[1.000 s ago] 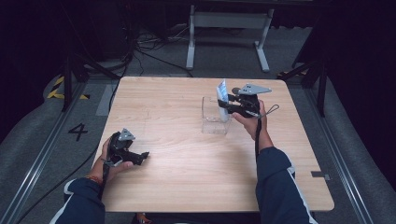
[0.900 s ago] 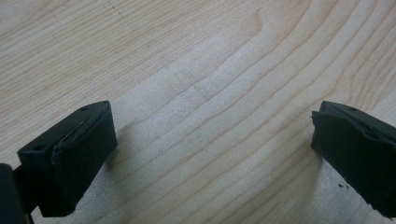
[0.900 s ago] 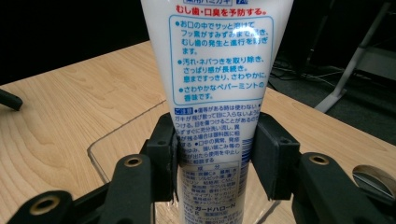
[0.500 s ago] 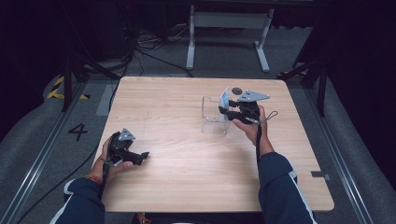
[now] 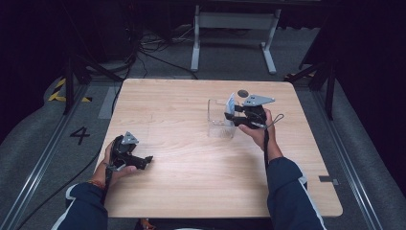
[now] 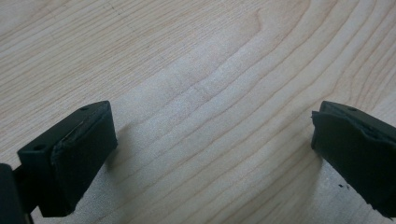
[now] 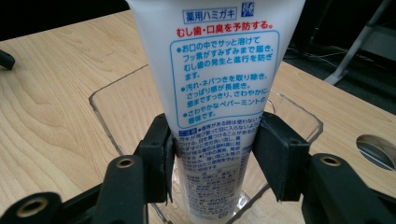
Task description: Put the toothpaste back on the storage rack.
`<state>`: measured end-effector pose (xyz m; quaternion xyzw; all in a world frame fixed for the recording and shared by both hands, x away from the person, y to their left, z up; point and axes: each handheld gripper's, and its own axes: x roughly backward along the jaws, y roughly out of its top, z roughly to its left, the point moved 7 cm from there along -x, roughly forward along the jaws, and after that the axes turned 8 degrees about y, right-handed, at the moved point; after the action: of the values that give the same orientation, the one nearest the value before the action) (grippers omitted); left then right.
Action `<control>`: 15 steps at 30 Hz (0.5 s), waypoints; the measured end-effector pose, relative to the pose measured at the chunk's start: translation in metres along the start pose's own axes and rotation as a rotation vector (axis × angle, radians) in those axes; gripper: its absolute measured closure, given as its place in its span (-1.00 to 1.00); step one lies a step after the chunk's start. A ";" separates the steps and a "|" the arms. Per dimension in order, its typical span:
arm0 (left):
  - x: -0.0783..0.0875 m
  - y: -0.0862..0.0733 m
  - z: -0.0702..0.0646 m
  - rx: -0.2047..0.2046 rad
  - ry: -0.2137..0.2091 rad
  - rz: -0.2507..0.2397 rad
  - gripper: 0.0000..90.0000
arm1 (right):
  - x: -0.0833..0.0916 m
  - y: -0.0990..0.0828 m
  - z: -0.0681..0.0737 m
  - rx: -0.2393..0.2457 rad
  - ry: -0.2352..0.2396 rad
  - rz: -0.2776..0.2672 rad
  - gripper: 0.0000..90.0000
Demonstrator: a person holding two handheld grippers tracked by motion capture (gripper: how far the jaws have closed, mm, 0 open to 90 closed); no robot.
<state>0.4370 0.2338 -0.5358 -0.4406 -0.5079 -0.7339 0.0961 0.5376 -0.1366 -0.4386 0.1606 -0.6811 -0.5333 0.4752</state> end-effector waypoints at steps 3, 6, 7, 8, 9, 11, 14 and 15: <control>0.000 0.000 0.000 0.001 0.000 0.000 -0.99 | 0.000 0.000 0.001 0.007 0.001 0.014 0.08; 0.000 0.000 0.000 0.001 0.001 -0.001 -0.99 | 0.001 0.001 0.002 -0.001 0.013 -0.012 0.24; 0.000 0.000 0.000 0.002 0.001 0.000 -0.99 | 0.003 0.003 0.001 -0.013 0.012 -0.031 0.22; 0.000 0.000 0.000 0.002 0.001 -0.001 -0.99 | 0.005 0.004 0.000 -0.025 0.003 -0.046 0.22; 0.000 0.000 0.000 0.002 0.001 -0.001 -0.99 | 0.006 0.003 -0.001 -0.033 0.006 -0.049 0.22; 0.000 0.000 0.000 0.001 0.001 0.000 -0.99 | 0.007 0.001 -0.003 -0.034 -0.001 -0.035 0.22; 0.000 0.000 0.001 -0.008 0.004 -0.002 -0.99 | 0.010 0.000 -0.005 -0.040 -0.004 -0.043 0.20; 0.000 0.000 0.001 -0.008 0.004 -0.002 -0.99 | 0.011 0.000 -0.005 -0.045 -0.003 -0.046 0.20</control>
<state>0.4377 0.2341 -0.5356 -0.4391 -0.5054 -0.7368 0.0944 0.5365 -0.1475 -0.4331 0.1647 -0.6658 -0.5592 0.4656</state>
